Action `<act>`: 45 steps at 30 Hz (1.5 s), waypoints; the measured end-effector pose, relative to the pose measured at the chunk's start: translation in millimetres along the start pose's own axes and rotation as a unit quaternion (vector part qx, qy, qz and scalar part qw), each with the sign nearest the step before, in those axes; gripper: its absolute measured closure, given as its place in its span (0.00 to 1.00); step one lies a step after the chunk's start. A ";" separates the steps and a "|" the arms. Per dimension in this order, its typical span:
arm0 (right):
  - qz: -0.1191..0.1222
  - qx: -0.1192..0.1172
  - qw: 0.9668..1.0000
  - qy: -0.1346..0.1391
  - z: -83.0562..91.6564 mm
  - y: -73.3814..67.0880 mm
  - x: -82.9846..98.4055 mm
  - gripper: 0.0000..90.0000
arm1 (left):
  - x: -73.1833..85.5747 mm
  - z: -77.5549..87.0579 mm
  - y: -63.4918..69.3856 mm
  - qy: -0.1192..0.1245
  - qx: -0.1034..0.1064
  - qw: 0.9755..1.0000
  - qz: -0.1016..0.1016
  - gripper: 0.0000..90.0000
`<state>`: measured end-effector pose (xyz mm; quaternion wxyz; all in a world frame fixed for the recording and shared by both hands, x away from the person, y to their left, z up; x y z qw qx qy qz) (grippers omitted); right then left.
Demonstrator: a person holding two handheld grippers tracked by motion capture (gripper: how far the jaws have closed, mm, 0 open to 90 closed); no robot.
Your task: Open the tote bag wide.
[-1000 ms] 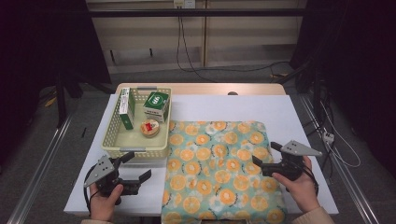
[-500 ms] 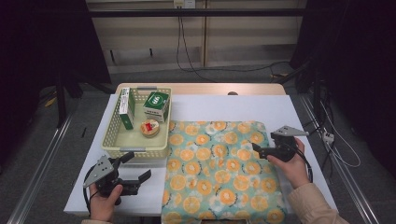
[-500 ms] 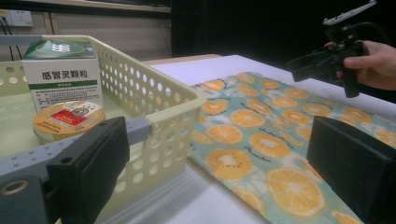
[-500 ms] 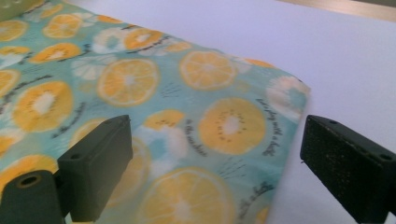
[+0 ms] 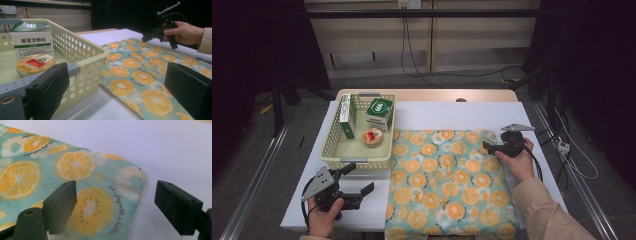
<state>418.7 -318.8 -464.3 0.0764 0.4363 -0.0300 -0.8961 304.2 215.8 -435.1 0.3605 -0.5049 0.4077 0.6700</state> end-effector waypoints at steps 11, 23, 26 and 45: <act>0.009 0.024 0.999 -0.037 -20.9 2.7 -5.5 0.34 | -0.3 -3.0 0.8 -0.002 0.008 1.000 -0.002 0.06; 0.004 -0.025 0.999 -0.029 -17.1 -0.4 -5.1 0.98 | -2.3 -7.6 2.2 -0.003 0.018 1.000 -0.006 0.06; 0.013 -0.026 0.999 -0.024 -15.4 -3.6 -5.9 1.00 | -2.7 -6.7 2.8 0.001 0.018 1.000 -0.006 0.07; -0.014 0.009 1.000 0.015 -13.1 29.7 -49.1 1.00 | -3.1 -7.2 6.4 -0.002 0.019 1.000 -0.008 0.07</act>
Point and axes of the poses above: each handheld gripper's, and its own axes: z roughly backward along the jaws, x roughly out of its underside, y roughly to its right, the point moved 1 cm from there along -z, roughly forward along the jaws, and after that the axes turned 15 degrees about x, right-handed, at the moved point
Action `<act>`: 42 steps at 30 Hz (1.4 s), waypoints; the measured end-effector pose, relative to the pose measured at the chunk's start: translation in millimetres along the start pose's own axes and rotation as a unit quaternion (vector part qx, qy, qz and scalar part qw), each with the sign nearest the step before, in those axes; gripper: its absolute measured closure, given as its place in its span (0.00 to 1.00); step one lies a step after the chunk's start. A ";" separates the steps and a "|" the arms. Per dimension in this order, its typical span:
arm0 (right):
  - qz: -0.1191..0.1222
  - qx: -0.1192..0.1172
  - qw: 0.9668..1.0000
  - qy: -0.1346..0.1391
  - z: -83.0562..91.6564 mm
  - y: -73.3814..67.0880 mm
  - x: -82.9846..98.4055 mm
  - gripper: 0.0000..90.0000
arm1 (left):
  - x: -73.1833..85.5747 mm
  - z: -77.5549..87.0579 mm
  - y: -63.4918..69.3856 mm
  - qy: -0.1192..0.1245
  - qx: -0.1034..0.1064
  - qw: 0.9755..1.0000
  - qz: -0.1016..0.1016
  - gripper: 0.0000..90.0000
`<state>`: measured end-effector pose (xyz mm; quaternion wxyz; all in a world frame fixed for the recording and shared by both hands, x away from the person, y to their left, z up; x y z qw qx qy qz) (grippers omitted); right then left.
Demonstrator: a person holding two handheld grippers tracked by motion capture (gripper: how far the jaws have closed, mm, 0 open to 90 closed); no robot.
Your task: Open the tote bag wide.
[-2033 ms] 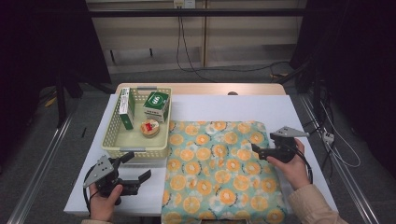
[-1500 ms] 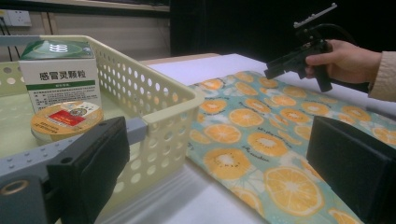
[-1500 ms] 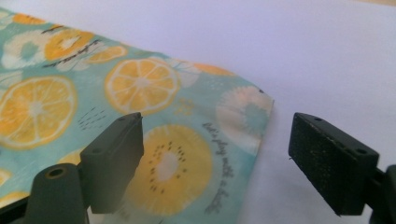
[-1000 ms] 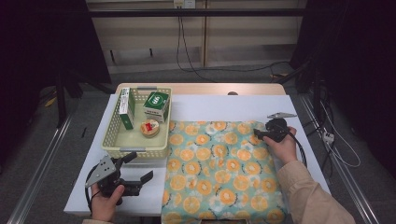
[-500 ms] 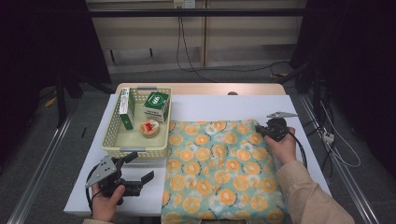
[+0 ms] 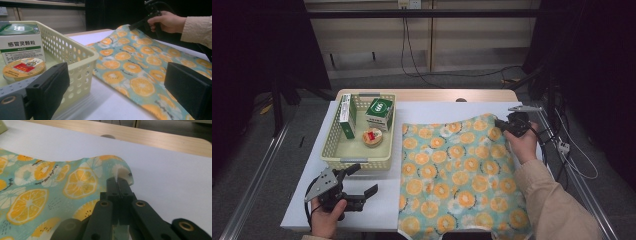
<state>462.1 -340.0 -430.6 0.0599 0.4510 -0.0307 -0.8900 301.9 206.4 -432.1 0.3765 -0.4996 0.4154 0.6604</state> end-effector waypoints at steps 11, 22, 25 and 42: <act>-0.036 0.038 0.999 -0.009 -47.0 35.5 -22.4 1.00 | -1.4 -3.0 1.9 0.004 0.002 1.000 0.003 0.07; -0.003 0.037 0.999 0.000 -33.8 31.1 -30.5 0.38 | -0.9 -6.8 0.6 0.001 0.012 1.000 0.004 0.07; 0.019 0.011 1.000 0.000 -14.9 14.7 -27.2 0.28 | -0.7 -7.1 0.3 0.001 0.014 1.000 0.003 0.07; 0.115 -0.139 0.984 0.005 74.4 -95.0 27.5 0.19 | 0.4 -7.3 2.8 0.001 0.019 1.000 0.005 0.07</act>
Point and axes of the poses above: each handheld gripper's, and its own axes: z roughly backward along the jaws, x roughly out of its underside, y roughly to its right, the point moved 1 cm from there along -z, roughly forward along the jaws, and after that the axes turned 15 degrees about x, right-handed, at the moved point
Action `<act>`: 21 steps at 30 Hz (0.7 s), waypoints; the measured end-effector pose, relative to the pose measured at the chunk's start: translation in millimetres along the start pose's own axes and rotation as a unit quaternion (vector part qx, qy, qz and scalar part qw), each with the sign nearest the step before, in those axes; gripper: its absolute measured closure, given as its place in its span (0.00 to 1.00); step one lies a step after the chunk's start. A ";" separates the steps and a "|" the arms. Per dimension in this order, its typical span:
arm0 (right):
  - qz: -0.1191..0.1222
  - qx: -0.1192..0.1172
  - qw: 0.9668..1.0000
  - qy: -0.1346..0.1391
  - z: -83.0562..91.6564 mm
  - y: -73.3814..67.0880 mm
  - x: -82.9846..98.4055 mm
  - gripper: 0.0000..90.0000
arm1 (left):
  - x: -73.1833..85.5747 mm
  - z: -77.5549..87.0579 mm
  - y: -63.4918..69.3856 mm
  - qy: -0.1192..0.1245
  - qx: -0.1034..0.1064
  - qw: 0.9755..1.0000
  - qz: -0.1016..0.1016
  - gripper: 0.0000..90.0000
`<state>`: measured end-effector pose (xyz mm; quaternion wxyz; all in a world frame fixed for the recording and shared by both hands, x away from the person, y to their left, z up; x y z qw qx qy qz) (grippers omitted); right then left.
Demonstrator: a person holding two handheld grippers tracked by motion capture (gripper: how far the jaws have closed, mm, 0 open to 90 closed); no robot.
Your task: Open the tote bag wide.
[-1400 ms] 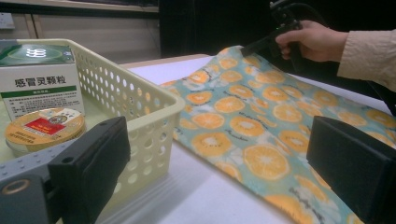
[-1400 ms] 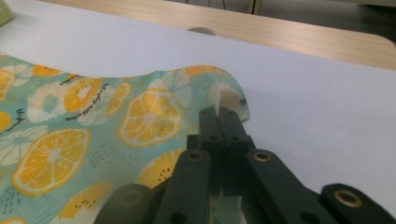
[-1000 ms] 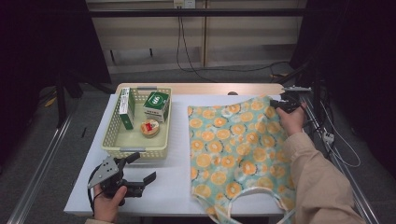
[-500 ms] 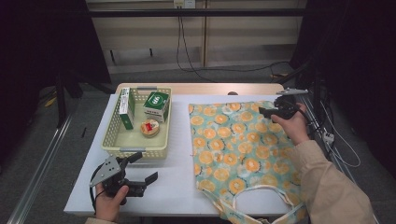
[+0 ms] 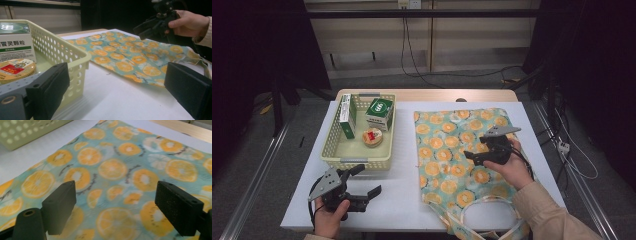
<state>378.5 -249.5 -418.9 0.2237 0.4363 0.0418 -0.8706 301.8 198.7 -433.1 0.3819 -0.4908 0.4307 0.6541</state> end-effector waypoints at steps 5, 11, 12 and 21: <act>0.023 -0.017 1.000 -0.005 5.7 -22.4 5.4 0.18 | -0.1 -0.6 1.1 -0.002 0.000 1.000 -0.004 0.07; 0.038 -0.042 0.998 0.007 17.6 -45.4 6.7 0.17 | 0.2 0.1 1.3 -0.003 -0.003 1.000 -0.003 0.07; 0.040 -0.045 0.998 0.008 19.7 -49.1 7.2 0.17 | 0.3 0.0 1.5 -0.004 -0.003 1.000 -0.003 0.07; 0.060 -0.081 0.995 0.010 30.4 -79.8 13.4 0.16 | -0.1 -0.6 2.4 -0.002 -0.003 1.000 -0.005 0.07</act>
Point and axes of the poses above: each handheld gripper's, and its own axes: z roughly backward along the jaws, x roughly out of its underside, y roughly to its right, the point moved 1 cm from there along -z, roughly forward along the jaws, and after that the axes turned 15 degrees about x, right-handed, at the moved point
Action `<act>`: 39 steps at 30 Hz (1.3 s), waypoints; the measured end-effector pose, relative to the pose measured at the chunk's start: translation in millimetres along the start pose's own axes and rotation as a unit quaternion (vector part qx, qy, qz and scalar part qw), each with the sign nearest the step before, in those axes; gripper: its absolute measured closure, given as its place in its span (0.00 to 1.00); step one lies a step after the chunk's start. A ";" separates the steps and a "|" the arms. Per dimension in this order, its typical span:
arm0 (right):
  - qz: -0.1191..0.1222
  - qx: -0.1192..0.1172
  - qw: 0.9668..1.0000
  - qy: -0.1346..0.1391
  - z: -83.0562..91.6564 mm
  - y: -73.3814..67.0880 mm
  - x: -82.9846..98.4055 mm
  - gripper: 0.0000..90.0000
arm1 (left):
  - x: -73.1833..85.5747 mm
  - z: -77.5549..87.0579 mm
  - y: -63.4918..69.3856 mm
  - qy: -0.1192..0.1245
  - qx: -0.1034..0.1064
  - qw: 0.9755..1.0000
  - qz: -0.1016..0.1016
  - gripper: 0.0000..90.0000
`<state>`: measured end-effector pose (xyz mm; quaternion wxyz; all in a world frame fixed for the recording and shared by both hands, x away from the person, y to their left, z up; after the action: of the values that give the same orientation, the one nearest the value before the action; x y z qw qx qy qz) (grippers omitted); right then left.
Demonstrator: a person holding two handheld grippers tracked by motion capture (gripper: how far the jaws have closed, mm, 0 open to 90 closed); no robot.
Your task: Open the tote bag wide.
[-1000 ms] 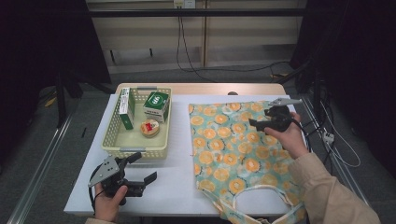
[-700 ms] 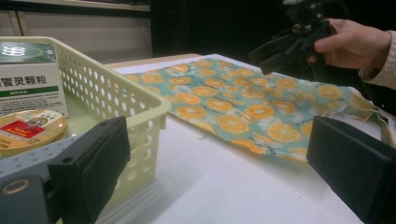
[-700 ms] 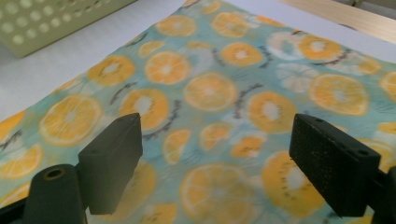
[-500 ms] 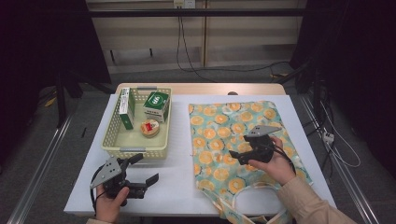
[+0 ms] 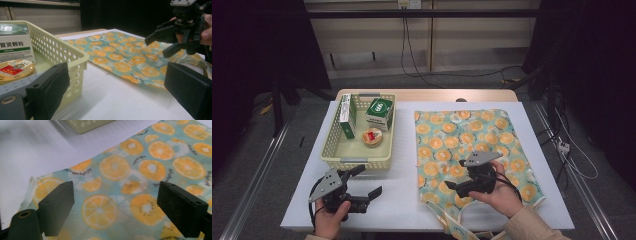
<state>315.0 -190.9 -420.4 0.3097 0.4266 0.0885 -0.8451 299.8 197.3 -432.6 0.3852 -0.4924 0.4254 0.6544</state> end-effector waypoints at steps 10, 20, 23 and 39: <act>0.014 -0.049 0.999 -0.007 -7.7 -28.6 3.5 0.16 | 0.6 1.4 -0.9 0.001 -0.001 1.000 0.004 0.07; 0.018 -0.102 0.995 -0.011 -16.5 -53.5 4.4 0.19 | 1.0 1.2 -0.7 -0.001 -0.002 1.000 0.004 0.07; 0.026 -0.116 0.993 -0.016 -16.1 -61.4 4.3 0.23 | 1.0 0.8 -0.4 -0.001 -0.002 1.000 0.004 0.06; 0.051 -0.135 0.989 -0.030 -32.2 -56.5 9.8 1.00 | 0.5 0.7 -0.3 -0.002 -0.004 1.000 0.002 0.07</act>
<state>298.2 -137.1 -454.4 0.4098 0.3596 0.1701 -0.8209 299.8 198.1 -433.1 0.3826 -0.4918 0.4234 0.6577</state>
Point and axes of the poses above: each handheld gripper's, and its own axes: z roughly backward along the jaws, x roughly out of its underside, y roughly to its right, the point moved 1 cm from there along -z, roughly forward along the jaws, and after that the axes turned 15 degrees about x, right-handed, at the moved point
